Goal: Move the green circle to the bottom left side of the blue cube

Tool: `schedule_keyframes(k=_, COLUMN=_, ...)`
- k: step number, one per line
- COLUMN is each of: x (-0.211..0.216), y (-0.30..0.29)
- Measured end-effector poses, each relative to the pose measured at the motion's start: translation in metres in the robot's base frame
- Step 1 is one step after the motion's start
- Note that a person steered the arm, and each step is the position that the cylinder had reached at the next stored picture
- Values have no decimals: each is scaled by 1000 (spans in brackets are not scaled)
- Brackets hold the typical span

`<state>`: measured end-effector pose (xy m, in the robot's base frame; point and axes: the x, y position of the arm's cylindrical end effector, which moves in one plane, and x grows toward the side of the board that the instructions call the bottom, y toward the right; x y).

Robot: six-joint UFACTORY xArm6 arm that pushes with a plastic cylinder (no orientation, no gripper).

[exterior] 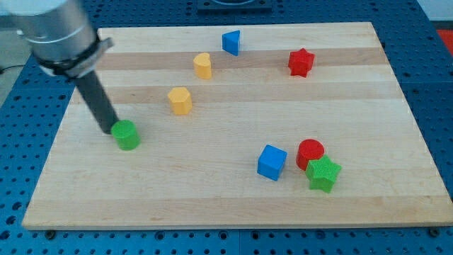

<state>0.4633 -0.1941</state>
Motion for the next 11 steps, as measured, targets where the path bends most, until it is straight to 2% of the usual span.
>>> schedule_keyframes(k=4, x=23, y=6)
schedule_keyframes(k=5, x=30, y=29)
schedule_keyframes(k=6, x=54, y=44)
schedule_keyframes(k=8, x=56, y=152)
schedule_keyframes(k=9, x=63, y=178)
schedule_keyframes(k=10, x=70, y=184)
schedule_keyframes(k=11, x=72, y=163)
